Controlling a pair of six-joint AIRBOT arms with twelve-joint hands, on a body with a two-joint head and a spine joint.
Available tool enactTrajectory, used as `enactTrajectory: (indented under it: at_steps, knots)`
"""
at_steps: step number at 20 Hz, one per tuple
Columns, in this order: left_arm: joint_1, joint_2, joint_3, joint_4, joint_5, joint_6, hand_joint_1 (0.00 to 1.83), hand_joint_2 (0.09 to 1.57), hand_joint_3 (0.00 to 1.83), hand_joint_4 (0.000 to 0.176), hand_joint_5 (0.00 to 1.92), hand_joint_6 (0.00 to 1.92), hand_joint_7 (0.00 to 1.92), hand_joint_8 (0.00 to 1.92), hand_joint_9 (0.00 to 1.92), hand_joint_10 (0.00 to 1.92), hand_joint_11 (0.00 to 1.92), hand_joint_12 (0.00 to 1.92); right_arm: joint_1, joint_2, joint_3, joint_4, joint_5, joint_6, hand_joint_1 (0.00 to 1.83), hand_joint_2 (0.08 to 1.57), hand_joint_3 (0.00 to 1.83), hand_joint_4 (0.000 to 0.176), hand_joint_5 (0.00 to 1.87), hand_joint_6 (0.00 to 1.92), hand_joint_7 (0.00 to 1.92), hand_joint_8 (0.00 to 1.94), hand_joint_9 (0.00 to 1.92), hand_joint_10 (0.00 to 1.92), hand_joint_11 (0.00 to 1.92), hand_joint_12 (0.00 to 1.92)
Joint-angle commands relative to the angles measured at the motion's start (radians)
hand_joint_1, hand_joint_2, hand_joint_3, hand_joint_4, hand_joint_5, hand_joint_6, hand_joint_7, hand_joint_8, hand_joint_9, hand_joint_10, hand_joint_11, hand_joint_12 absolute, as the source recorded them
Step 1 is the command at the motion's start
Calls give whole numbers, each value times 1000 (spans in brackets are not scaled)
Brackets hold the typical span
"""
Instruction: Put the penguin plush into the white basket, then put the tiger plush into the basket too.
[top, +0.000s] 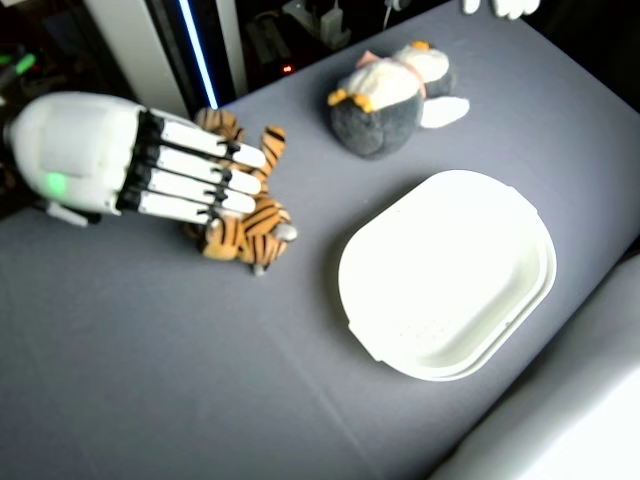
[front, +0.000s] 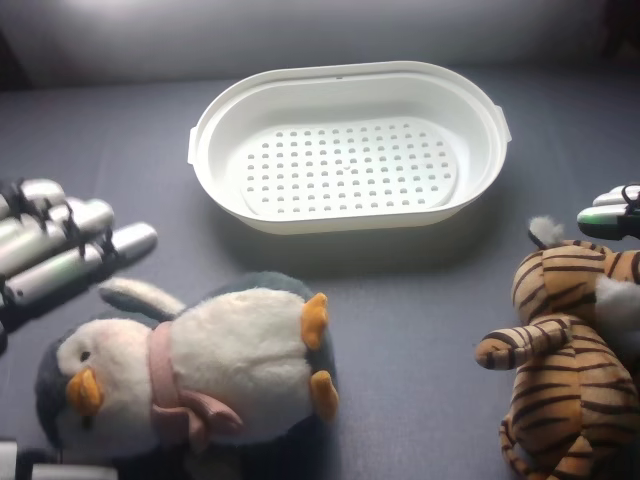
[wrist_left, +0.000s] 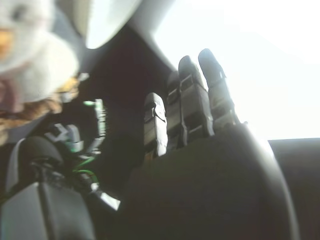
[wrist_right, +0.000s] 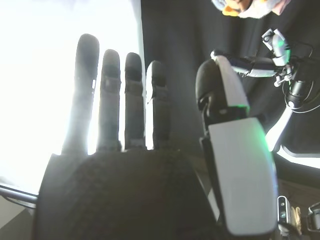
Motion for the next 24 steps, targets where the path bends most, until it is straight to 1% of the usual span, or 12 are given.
enactTrajectory:
  at_steps: [1, 10, 14, 15, 16, 17, 18, 19, 21, 22, 23, 24]
  knots:
    - [-16, -4, 13, -15, -51, -1, 524, 790, 0, 176, 74, 4, 100, 0, 132, 1, 0, 219, 7, -2, 7, 22, 114, 7, 781, 1224, 0, 41, 501, 3, 485, 1, 493, 0, 446, 200]
    - [-199, -135, 122, -47, 273, -1, 732, 693, 0, 176, 27, 0, 12, 1, 65, 5, 5, 199, 7, -7, 12, 21, 109, 8, 833, 1238, 2, 0, 521, 1, 516, 1, 493, 1, 452, 105]
    - [-234, -162, 140, -70, 355, -1, 891, 823, 1, 176, 145, 2, 121, 0, 285, 9, 130, 591, 7, -8, 13, 21, 102, 8, 831, 1263, 5, 0, 509, 1, 466, 1, 443, 0, 446, 81]
    - [-236, -164, 142, -75, 352, -1, 1019, 938, 9, 87, 400, 20, 351, 23, 494, 52, 322, 712, 7, -9, 13, 21, 102, 8, 831, 1266, 5, 0, 512, 3, 469, 2, 448, 2, 457, 84]
    - [-237, -165, 144, -79, 343, -1, 1212, 1089, 12, 0, 878, 530, 817, 1042, 868, 447, 608, 1226, 7, -9, 13, 21, 102, 8, 836, 1268, 5, 0, 522, 6, 481, 6, 457, 5, 469, 85]
    - [-240, -164, 144, -80, 322, -1, 1247, 1135, 8, 0, 984, 607, 863, 1337, 926, 1066, 797, 1474, 7, -9, 14, 22, 101, 9, 837, 1269, 4, 0, 521, 5, 483, 5, 460, 6, 472, 84]
    - [-253, -163, 148, -81, 304, -1, 1264, 1125, 0, 0, 1058, 565, 915, 1335, 1041, 1232, 982, 1513, 7, -9, 14, 24, 101, 9, 849, 1274, 4, 0, 519, 2, 484, 4, 461, 5, 474, 81]
    - [-263, -161, 150, -81, 296, 186, 1264, 1128, 1, 0, 1067, 558, 904, 1365, 1006, 1392, 992, 1657, 7, -9, 13, 24, 101, 9, 861, 1276, 3, 0, 522, 3, 488, 4, 463, 4, 476, 77]
    - [-295, -150, 151, -66, 248, 186, 1266, 1118, 0, 0, 1094, 542, 916, 1323, 896, 1306, 853, 1611, 7, -9, 13, 26, 101, 11, 890, 1280, 3, 0, 523, 1, 487, 1, 454, 0, 467, 65]
    - [-309, -141, 155, -47, 199, 186, 1263, 1102, 0, 0, 1124, 540, 942, 1245, 945, 1112, 876, 1491, 6, -9, 13, 26, 101, 12, 888, 1279, 2, 0, 523, 1, 494, 4, 459, 3, 475, 67]
    - [-324, -133, 156, -30, 156, 186, 1261, 1120, 0, 0, 1145, 459, 878, 1358, 920, 1172, 846, 1661, 6, -9, 13, 26, 101, 12, 886, 1283, 4, 0, 522, 0, 488, 1, 448, 0, 461, 59]
    - [-347, -125, 156, -14, 118, 186, 1252, 1145, 0, 0, 1087, 539, 825, 1450, 847, 1374, 827, 1800, 6, -9, 13, 26, 101, 12, 868, 1285, 4, 0, 521, 0, 487, 0, 448, 1, 462, 56]
